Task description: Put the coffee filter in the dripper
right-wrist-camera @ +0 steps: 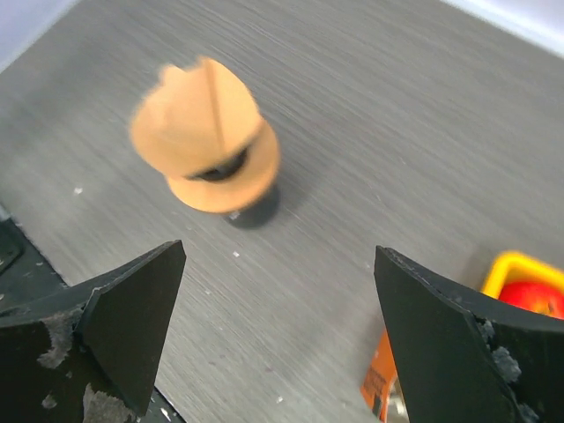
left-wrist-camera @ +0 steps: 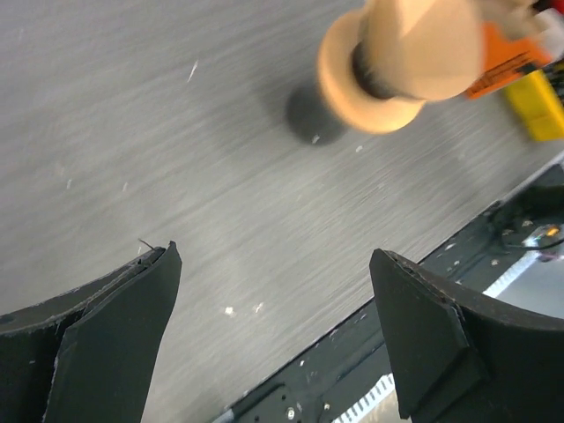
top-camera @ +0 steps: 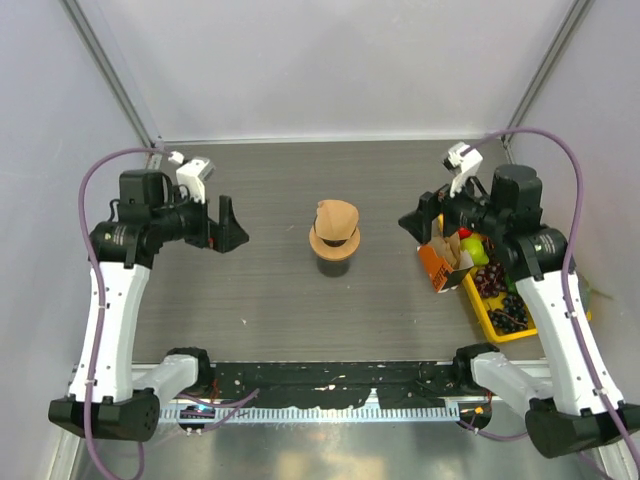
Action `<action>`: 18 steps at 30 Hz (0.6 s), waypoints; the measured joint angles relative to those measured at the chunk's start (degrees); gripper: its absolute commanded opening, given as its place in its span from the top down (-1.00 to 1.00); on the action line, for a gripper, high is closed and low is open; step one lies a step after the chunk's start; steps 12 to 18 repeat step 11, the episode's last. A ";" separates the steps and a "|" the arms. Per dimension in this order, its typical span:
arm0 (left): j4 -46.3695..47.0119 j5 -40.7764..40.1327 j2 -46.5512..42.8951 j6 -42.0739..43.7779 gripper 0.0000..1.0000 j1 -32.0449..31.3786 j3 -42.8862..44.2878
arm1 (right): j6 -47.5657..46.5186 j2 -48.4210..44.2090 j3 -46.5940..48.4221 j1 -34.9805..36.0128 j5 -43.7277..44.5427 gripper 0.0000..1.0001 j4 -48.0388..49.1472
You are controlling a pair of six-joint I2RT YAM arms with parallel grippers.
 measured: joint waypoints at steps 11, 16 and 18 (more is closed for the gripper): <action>-2.73 -15.69 -5.46 3.50 -0.99 0.37 -13.75 | 2.05 -8.28 -16.15 -7.98 7.13 -0.91 1.38; -2.73 -15.69 -5.46 3.50 -0.99 0.37 -13.75 | 2.05 -8.28 -16.15 -7.98 7.13 -0.91 1.38; -2.73 -15.69 -5.46 3.50 -0.99 0.37 -13.75 | 2.05 -8.28 -16.15 -7.98 7.13 -0.91 1.38</action>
